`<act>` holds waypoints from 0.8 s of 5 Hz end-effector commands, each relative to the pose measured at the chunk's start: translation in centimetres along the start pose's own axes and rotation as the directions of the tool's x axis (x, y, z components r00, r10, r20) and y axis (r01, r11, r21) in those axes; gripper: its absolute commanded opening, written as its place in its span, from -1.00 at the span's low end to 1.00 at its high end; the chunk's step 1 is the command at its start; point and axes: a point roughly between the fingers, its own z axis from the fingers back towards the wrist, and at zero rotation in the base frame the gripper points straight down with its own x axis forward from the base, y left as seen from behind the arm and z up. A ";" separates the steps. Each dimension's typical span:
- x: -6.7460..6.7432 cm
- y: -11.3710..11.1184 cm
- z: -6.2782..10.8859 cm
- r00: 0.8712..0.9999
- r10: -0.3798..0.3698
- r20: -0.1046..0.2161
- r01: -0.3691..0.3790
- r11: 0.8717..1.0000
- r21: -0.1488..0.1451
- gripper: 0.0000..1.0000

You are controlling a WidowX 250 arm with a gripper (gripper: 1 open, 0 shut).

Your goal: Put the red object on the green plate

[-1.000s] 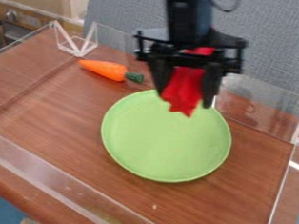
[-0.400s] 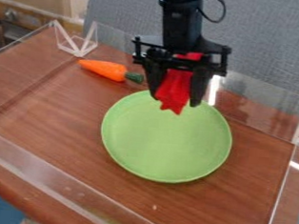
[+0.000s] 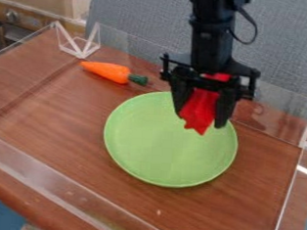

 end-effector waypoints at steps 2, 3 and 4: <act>0.6 1.7 0.6 0.998 -0.067 0.007 0.067 0.998 -0.010 -1.00; 0.8 1.6 -0.7 0.996 -0.085 -0.006 0.085 0.996 -0.014 -1.00; 1.2 1.5 -1.4 0.994 -0.106 -0.007 0.106 0.994 -0.022 -1.00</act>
